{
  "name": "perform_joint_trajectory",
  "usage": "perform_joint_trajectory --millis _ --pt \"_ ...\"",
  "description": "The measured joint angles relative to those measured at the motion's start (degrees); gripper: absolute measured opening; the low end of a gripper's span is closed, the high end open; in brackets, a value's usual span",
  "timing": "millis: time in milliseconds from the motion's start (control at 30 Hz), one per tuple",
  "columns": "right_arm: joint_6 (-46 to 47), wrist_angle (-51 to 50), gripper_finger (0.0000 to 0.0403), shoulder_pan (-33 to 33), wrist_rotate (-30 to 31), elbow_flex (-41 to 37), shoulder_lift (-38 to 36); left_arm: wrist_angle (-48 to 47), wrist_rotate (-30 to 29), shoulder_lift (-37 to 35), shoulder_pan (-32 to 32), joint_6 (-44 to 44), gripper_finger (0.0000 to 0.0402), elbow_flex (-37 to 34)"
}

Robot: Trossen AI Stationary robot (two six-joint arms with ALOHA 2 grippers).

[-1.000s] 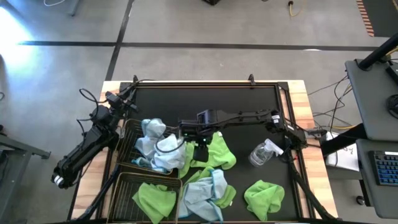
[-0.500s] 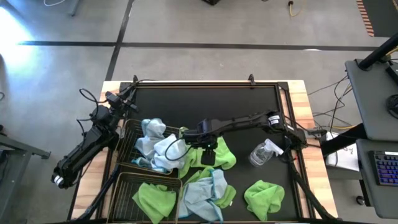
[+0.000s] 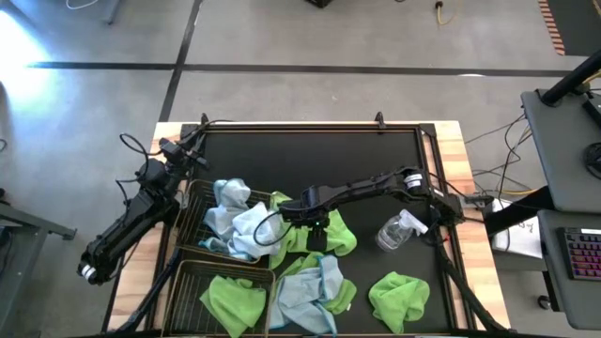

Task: Sort microfiber towel by color & place in baskets
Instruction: Put the top center green towel into the bottom wire basket

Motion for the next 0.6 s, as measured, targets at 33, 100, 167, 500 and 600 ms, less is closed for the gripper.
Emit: perform_joint_trajectory --millis 33,100,167,500,600 --pt "-0.12 0.55 0.0192 -0.05 0.21 -0.48 0.00 0.00 0.01 0.02 0.00 0.00 0.0113 0.00" --pt "-0.63 1.73 0.0192 -0.09 1.54 -1.41 0.00 0.00 0.00 0.02 0.00 0.00 0.0113 0.00" --pt "-0.70 2.51 0.0192 -0.11 2.95 -2.11 0.00 0.00 0.02 0.02 -0.01 0.00 0.0113 0.00" --pt "-1.42 3.35 0.0181 -0.09 6.17 -3.11 -0.02 -0.02 0.00 0.02 -0.02 0.00 0.0113 0.00" --pt "-1.42 3.42 0.0154 -0.11 6.30 -3.11 -0.02 0.00 0.02 0.02 0.00 0.00 0.0113 0.00"
